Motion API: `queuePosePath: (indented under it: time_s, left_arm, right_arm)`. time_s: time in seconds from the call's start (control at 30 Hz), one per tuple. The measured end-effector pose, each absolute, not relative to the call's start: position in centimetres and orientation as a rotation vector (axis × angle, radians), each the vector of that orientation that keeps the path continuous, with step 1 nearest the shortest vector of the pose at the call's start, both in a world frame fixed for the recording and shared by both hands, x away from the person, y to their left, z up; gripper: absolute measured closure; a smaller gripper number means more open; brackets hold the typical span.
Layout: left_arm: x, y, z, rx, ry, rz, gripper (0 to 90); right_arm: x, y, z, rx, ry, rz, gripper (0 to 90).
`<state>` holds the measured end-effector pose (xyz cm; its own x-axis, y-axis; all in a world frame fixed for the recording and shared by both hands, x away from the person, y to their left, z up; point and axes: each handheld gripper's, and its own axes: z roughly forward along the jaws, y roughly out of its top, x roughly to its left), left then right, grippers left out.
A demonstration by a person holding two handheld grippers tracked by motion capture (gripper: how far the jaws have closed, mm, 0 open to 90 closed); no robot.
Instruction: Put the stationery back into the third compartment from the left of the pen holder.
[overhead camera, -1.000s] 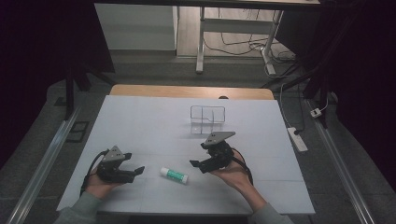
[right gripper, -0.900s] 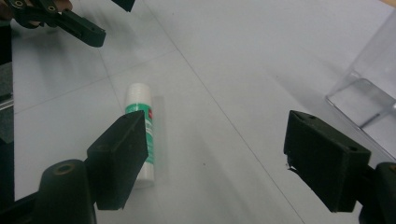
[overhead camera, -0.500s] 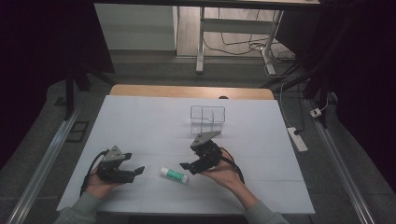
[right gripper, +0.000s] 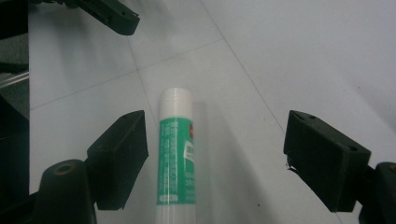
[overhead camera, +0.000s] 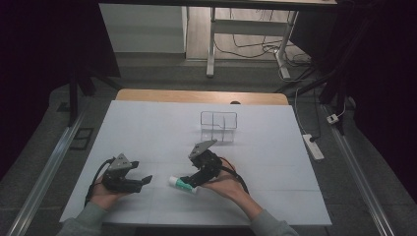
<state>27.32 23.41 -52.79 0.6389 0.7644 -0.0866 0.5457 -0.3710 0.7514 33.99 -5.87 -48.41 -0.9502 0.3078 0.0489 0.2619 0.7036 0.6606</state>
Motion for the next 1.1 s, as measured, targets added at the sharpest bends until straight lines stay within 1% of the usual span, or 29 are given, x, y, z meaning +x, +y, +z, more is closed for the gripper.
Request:
queuePosePath:
  time_s: [0.4,0.63,0.7,0.73,0.77,1.1]
  left_arm:
    - [27.2,23.4,-52.8,2.073,1.017,0.359,20.8]
    - [27.3,23.4,-52.8,2.076,1.016,0.358,20.8]
    - [27.2,23.4,-52.8,2.076,1.016,0.358,20.7]
    - [27.2,23.5,-52.8,2.076,1.017,0.358,20.8]
    - [27.2,23.5,-52.8,2.074,1.018,0.357,20.8]
    - [27.2,23.5,-52.8,2.076,1.018,0.357,20.6]
  right_arm:
    - [33.7,-2.7,-49.2,0.389,2.91,0.989,23.6]
    - [33.6,-1.1,-50.0,0.355,2.943,0.887,26.7]
    - [33.6,-0.7,-50.0,0.34,2.949,0.856,28.2]
    - [33.5,-0.2,-50.2,0.33,2.953,0.85,30.7]
    - [33.5,-0.2,-50.2,0.33,2.953,0.85,30.7]
    - [33.4,0.6,-51.0,0.298,2.976,0.755,43.9]
